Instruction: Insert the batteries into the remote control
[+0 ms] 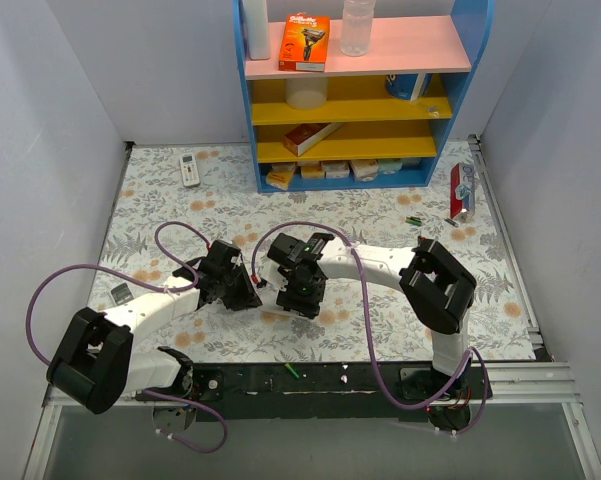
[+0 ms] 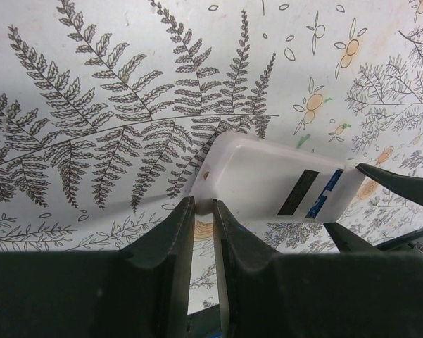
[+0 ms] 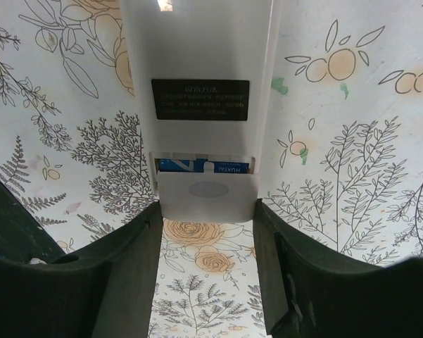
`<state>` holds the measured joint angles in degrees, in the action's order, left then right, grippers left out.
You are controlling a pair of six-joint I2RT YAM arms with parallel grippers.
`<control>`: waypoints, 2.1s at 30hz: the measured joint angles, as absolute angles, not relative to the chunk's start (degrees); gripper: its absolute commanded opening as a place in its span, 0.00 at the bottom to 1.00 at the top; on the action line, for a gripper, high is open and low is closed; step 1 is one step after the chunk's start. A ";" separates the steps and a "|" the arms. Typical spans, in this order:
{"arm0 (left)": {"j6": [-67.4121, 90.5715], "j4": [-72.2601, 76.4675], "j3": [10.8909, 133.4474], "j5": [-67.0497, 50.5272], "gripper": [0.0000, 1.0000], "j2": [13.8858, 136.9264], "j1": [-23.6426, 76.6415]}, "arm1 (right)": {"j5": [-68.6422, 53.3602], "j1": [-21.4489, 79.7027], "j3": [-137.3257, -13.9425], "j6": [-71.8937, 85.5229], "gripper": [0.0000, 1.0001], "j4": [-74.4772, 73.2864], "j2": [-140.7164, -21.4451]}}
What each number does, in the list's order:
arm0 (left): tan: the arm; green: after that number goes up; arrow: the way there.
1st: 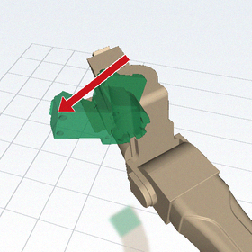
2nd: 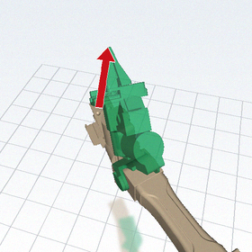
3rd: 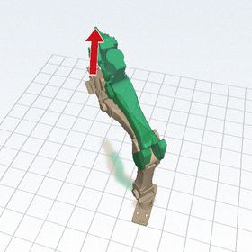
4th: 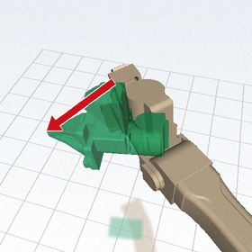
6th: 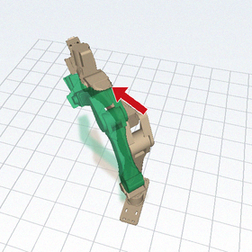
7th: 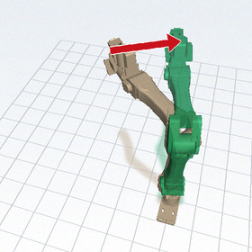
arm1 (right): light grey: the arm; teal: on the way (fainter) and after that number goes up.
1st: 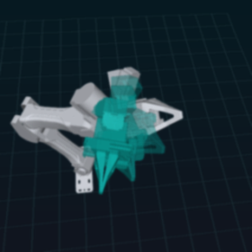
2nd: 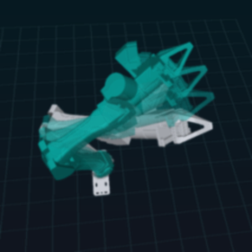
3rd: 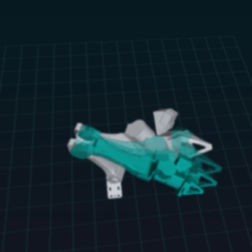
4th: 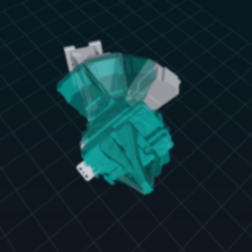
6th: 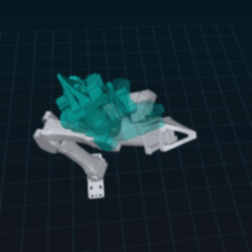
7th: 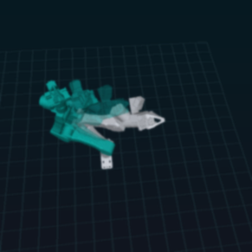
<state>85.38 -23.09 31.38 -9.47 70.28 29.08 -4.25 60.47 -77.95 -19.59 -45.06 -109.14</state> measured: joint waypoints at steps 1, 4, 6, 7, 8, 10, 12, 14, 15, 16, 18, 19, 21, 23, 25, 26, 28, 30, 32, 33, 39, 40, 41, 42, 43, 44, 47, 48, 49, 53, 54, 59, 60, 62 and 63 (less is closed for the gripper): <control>85.38 -23.09 31.33 -9.50 0.16 70.22 29.08 | -4.25 60.49 -78.00 -19.42 0.41 -45.08 -109.19; 85.38 -23.29 31.31 -9.50 0.16 69.97 29.08 | -4.27 60.55 -78.02 -19.07 0.42 -45.06 -109.23; 85.38 -23.38 31.22 -9.52 0.15 69.80 29.08 | -4.25 60.60 -78.04 -18.74 0.42 -45.06 -109.25; 85.41 -23.44 31.18 -9.52 0.16 69.73 29.08 | -4.25 60.64 -78.04 -18.55 0.42 -45.04 -109.25; 85.43 -23.46 31.11 -9.52 0.16 69.63 29.08 | -4.25 60.73 -78.04 -18.39 0.42 -45.04 -109.25; 85.47 -23.51 31.00 -9.54 0.16 69.52 29.08 | -4.25 60.90 -78.04 -18.13 0.43 -44.93 -109.25; 85.52 -23.49 30.81 -9.61 0.16 69.45 29.08 | -4.25 61.10 -78.04 -17.98 0.43 -44.75 -109.25; 85.56 -23.49 30.70 -9.69 0.16 69.41 29.08 | -4.27 61.28 -78.04 -17.87 0.43 -44.42 -109.25; 85.56 -23.49 30.70 -9.72 0.16 69.41 29.08 | -4.29 61.32 -78.04 -17.80 0.43 -44.23 -109.25; 85.56 -23.49 30.68 -9.72 0.15 69.36 29.08 | -4.27 61.34 -78.02 -17.72 0.44 -44.16 -109.25; 85.54 -23.51 30.68 -9.74 0.16 69.23 29.08 | -4.23 61.36 -78.02 -17.45 0.45 -44.12 -109.25; 85.54 -23.51 30.68 -9.74 0.16 69.19 29.08 | -4.23 61.41 -78.02 -17.28 0.46 -44.10 -109.25; 85.54 -23.53 30.63 -9.74 0.17 69.12 29.08 | -4.25 61.47 -78.02 -16.84 0.47 -44.05 -109.25; 85.54 -23.57 30.57 -9.78 0.20 69.10 29.08 | -4.25 61.54 -78.02 -16.60 0.50 -44.03 -109.25; 85.49 -23.62 30.55 -9.76 0.23 69.10 29.08 | -4.34 61.60 -78.00 -16.45 0.51 -43.97 -109.25; 85.52 -23.66 30.50 -9.76 0.25 69.10 29.08 | -4.47 61.65 -78.00 -16.38 0.52 -43.90 -109.25; 85.54 -23.99 30.46 -9.76 0.26 69.10 29.08 | -4.67 61.69 -78.00 -16.34 0.54 -43.75 -109.25; 85.54 -24.01 30.46 -9.76 0.27 69.10 29.08 | -4.78 61.71 -78.00 -16.27 0.55 -43.64 -109.25; 85.54 -24.01 30.46 -9.76 0.27 69.10 29.08 | -4.93 61.73 -78.00 -16.19 0.55 -43.55 -109.25; 85.54 -24.03 30.46 -9.76 0.27 69.10 29.08 | -4.97 61.73 -78.00 -16.14 0.56 -43.53 -109.25; 85.56 -24.14 30.46 -9.74 0.28 69.10 29.08 | -5.19 61.76 -78.00 -15.29 0.57 -43.44 -109.25; 85.56 -24.21 30.46 -9.76 0.29 69.08 29.08 | -5.28 61.76 -77.93 -15.16 0.56 -43.38 -109.25; 85.54 -24.34 30.46 -9.74 0.29 69.01 29.08 | -5.30 61.76 -77.89 -15.11 0.54 -43.31 -109.25; 85.56 -24.45 30.46 -9.74 0.29 68.88 29.08 | -5.30 61.76 -77.87 -15.09 0.52 -43.24 -109.25; 85.56 -24.51 30.46 -9.72 0.29 68.75 29.08 | -5.32 61.76 -77.84 -15.05 0.51 -43.18 -109.25; 85.58 -24.58 30.46 -9.72 0.29 68.60 29.08 | -5.32 61.76 -77.82 -15.00 0.50 -43.16 -109.23; 85.82 -25.17 30.46 -9.43 0.30 67.92 29.08 | -5.21 61.76 -77.67 -14.79 0.48 -42.98 -109.23; 85.93 -25.36 30.46 -9.30 0.30 67.59 29.08 | -5.02 61.78 -77.49 -14.66 0.47 -42.78 -109.23; 86.00 -25.56 30.46 -9.02 0.30 67.18 29.08 | -4.71 61.80 -77.32 -14.46 0.47 -42.61 -109.23; 86.61 -26.55 30.46 -7.73 0.31 64.40 29.08 | -2.76 61.91 -76.97 -13.17 0.46 -42.22 -109.21; 86.83 -26.89 30.46 -7.27 0.31 63.57 29.08 | -2.09 61.91 -76.95 -12.73 0.46 -42.17 -109.21; 87.92 -28.27 30.46 -5.04 0.31 59.59 29.08 | 1.04 62.41 -76.66 -11.84 0.43 -41.45 -109.08; 88.16 -28.58 30.46 -4.69 0.31 59.05 29.08 | 1.56 62.39 -76.60 -11.88 0.42 -41.30 -109.06; 88.58 -29.19 30.46 -3.79 0.31 58.11 29.08 | 2.68 62.33 -76.51 -12.03 0.42 -40.93 -109.06; 88.77 -29.58 30.46 -3.44 0.31 57.69 29.08 | 3.29 62.26 -76.49 -12.25 0.42 -40.69 -109.06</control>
<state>88.77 -29.58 30.46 -3.44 57.69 29.08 3.29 62.26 -76.49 -12.25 -40.69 -109.06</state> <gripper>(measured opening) 0.310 0.576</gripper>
